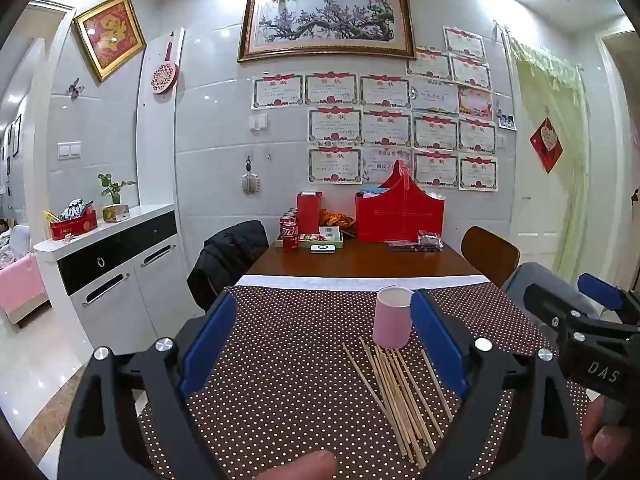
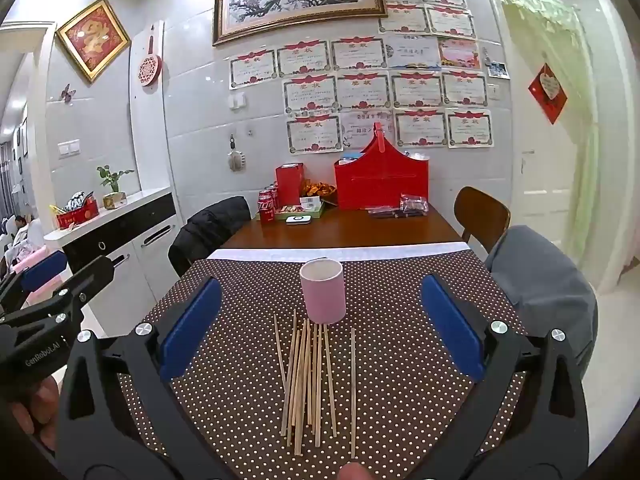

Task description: Organize utensils

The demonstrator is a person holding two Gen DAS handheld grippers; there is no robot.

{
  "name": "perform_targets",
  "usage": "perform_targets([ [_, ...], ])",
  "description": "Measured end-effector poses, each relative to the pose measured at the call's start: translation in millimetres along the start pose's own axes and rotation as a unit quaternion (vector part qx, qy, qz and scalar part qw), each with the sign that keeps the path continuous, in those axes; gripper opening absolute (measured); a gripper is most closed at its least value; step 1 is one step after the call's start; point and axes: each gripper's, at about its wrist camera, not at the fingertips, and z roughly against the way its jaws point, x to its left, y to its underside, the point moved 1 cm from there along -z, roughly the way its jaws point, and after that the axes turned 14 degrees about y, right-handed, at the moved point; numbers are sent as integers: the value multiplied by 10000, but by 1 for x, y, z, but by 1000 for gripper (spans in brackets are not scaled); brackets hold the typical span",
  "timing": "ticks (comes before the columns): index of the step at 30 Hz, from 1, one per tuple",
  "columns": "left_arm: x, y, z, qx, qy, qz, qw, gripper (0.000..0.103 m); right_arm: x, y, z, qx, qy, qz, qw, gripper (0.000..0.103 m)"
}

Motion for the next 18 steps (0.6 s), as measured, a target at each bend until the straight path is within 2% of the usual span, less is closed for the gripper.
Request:
perform_targets([
  [6,-2,0,2,-20,-17,-14,10000,87,1,-1,-2,19,-78,65,9999,98],
  [18,-1,14,-12,24,-9,-7,10000,87,1,-5,-12,18,62,107,9999,98],
])
